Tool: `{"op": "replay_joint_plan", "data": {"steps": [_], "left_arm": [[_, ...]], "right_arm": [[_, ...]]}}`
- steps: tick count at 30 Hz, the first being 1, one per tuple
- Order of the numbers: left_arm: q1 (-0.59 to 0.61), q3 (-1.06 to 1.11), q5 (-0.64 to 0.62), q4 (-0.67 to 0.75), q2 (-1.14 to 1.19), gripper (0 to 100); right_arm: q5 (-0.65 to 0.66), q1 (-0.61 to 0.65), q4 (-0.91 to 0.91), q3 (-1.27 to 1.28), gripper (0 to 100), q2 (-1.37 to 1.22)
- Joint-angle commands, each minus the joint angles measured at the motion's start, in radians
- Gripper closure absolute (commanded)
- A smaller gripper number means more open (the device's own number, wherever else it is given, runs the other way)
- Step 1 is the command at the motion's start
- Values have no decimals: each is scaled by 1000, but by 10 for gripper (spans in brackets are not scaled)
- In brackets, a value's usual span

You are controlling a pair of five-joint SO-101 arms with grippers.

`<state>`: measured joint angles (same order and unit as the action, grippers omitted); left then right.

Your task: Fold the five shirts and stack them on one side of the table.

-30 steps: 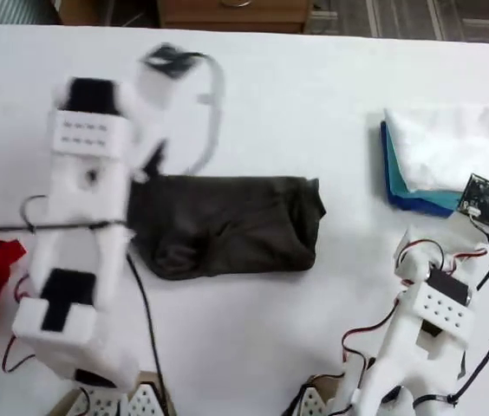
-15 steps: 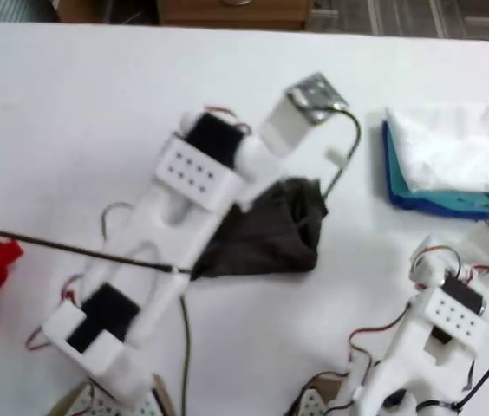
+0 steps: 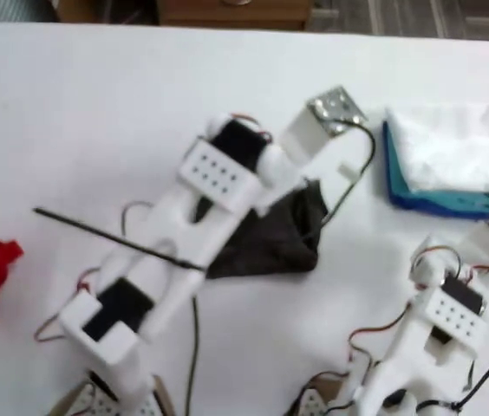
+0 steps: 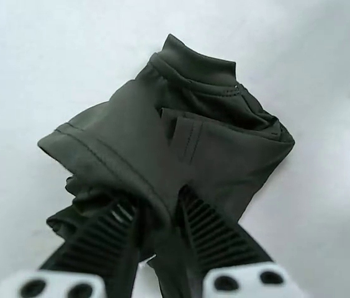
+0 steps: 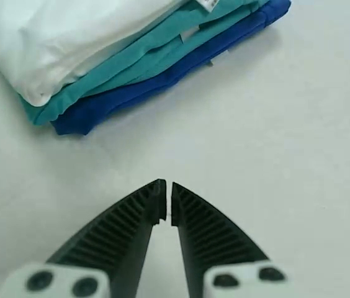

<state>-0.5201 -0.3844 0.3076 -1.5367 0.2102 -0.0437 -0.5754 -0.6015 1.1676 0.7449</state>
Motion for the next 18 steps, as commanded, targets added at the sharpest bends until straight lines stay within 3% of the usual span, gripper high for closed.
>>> {"op": "replay_joint_plan", "data": {"steps": [1,10,13,15,18], "left_arm": [[0,-10,5,-9,-2,823],[31,-38,48,-74,-25,812],[129,-111,83,-124,-60,812],[229,-176,83,-166,-86,819],[391,-243,80,-226,-118,970]], "right_arm": [[-8,-10,19,-31,978,35],[-8,-10,16,-31,978,35],[8,21,12,-31,978,31],[91,90,10,-32,978,24],[175,202,-41,-84,978,22]]}}
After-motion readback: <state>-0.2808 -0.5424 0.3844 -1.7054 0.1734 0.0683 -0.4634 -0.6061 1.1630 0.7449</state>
